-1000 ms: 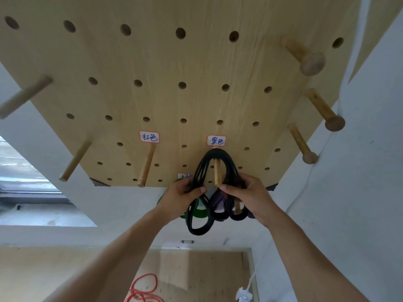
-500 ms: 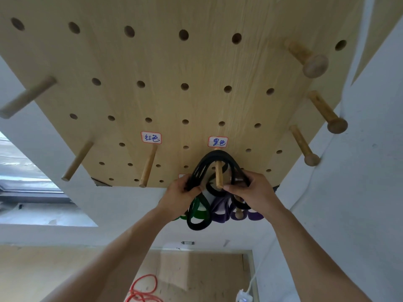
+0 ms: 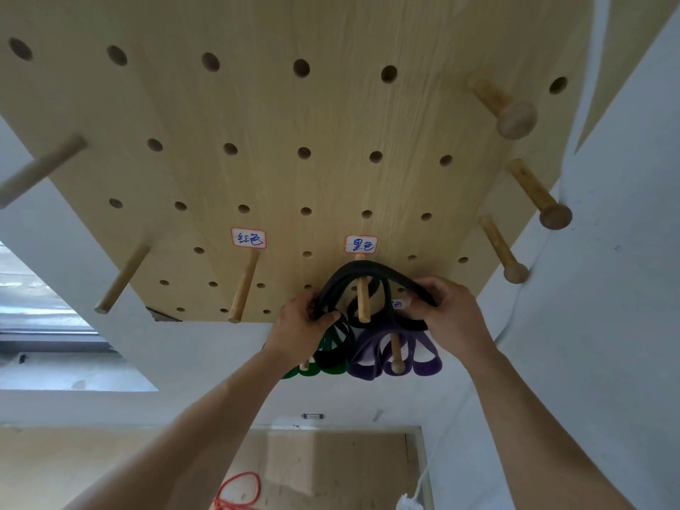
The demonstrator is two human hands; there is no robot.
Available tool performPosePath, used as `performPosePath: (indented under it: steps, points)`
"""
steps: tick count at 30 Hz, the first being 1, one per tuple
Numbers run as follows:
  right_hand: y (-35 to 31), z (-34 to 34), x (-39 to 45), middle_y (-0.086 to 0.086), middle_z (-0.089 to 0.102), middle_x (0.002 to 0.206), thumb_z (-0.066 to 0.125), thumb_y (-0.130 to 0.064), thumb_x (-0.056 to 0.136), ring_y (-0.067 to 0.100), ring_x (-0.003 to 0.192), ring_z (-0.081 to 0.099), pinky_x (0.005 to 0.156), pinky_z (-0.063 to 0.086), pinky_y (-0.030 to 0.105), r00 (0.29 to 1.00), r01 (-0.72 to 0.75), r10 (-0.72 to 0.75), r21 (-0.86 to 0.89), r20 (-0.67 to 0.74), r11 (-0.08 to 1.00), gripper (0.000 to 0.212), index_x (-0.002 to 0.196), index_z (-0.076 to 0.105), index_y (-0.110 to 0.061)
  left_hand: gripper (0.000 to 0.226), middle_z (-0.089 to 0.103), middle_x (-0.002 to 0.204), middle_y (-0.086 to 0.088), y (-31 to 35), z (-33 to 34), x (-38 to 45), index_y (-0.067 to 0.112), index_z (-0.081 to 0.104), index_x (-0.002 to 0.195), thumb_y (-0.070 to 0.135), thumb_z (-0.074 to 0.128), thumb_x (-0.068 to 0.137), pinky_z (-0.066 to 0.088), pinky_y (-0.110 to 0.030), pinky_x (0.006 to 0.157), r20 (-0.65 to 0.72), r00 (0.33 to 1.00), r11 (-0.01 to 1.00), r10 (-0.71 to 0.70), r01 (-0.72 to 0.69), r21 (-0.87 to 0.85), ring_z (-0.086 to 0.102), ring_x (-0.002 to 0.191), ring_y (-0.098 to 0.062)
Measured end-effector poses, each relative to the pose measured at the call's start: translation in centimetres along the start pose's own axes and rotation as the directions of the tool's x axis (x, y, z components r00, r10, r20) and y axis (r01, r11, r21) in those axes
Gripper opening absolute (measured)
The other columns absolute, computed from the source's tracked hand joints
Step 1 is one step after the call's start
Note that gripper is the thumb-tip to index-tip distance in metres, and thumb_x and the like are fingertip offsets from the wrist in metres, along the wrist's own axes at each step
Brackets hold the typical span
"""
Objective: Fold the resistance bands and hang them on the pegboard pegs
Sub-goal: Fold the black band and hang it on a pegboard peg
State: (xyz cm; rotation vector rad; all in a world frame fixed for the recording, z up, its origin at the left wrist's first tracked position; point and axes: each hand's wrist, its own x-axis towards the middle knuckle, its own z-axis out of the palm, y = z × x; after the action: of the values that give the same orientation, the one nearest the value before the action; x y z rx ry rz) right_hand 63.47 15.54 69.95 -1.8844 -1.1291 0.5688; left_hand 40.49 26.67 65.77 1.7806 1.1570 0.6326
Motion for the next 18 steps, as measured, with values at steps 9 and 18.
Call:
performPosePath:
  steps: [9,18]
  points:
    - [-2.2,0.9,-1.8,-0.018,0.069,0.123,0.081,-0.031,0.086,0.002,0.113,0.062,0.096,0.048,0.017,0.993,0.117,-0.114,0.054,-0.042,0.992,0.043,0.127,0.066,-0.034,0.025,0.076,0.095,0.011,1.0,-0.7,-1.0,0.023,0.07,0.11,0.024,0.079,0.087,0.054,-0.008,0.072,-0.023,0.999,0.991,0.047,-0.049,-0.125,0.071,0.086,0.002]
    - [-5.1,2.1,0.7,-0.02,0.074,0.115,0.078,-0.028,0.09,0.001,0.104,0.069,0.093,0.057,0.034,0.974,0.212,-0.221,0.127,0.06,0.969,0.02,0.088,0.058,-0.033,0.021,0.078,0.091,0.004,3.4,-1.7,-0.3,0.02,0.075,0.106,0.016,0.079,0.086,0.056,-0.013,0.072,0.013,0.994,0.974,0.105,-0.1,-0.204,0.074,0.082,-0.005]
